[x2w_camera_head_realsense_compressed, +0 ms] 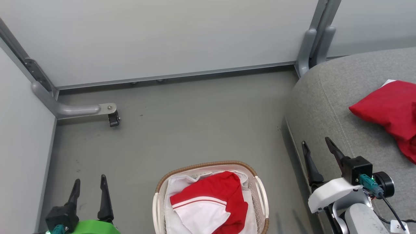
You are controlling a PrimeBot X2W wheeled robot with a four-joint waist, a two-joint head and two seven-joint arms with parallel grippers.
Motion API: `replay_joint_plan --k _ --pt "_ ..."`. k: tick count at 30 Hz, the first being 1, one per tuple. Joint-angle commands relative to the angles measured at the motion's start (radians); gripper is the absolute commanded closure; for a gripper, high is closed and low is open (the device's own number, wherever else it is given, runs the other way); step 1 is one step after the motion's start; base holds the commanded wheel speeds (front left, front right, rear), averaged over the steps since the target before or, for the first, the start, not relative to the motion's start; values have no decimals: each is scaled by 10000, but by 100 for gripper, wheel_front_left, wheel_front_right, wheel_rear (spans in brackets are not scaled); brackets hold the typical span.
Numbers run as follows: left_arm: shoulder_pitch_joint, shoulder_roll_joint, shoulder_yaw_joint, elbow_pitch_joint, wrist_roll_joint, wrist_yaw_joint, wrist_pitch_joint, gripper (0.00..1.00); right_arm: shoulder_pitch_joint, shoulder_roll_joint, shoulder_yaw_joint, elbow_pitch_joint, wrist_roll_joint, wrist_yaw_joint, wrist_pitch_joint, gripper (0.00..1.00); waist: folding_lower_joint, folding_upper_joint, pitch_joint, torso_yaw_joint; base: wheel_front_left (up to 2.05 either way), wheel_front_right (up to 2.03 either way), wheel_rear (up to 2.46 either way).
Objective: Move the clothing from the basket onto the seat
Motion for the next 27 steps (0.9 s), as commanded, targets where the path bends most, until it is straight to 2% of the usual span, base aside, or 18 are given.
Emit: replay_joint_plan --k 1,6,13,19,27 --pt "161 -11 -75 -50 -61 -19 2 0 173 14 4 34 -40 -14 -47 0 1 0 -48 3 0 0 0" --pt "-132 -10 -613 87 -268 -56 2 0 -132 13 107 -94 -91 -14 -47 0 1 0 251 -147 0 0 0" --pt "-1324 -1 -2128 841 -696 -103 2 0 -1184 -92 457 -704 -72 -14 -47 0 1 0 1686 -682 0 0 0" --pt "-2793 12 -3664 2327 -1087 -140 1 0 -2066 -94 755 -1326 -8 -14 -47 0 1 0 3198 -1289 0 0 0" --pt "-4574 16 -5022 4304 -974 -168 -1 0 -3064 -40 916 -2176 50 -14 -47 0 1 0 4926 -1998 0 0 0"
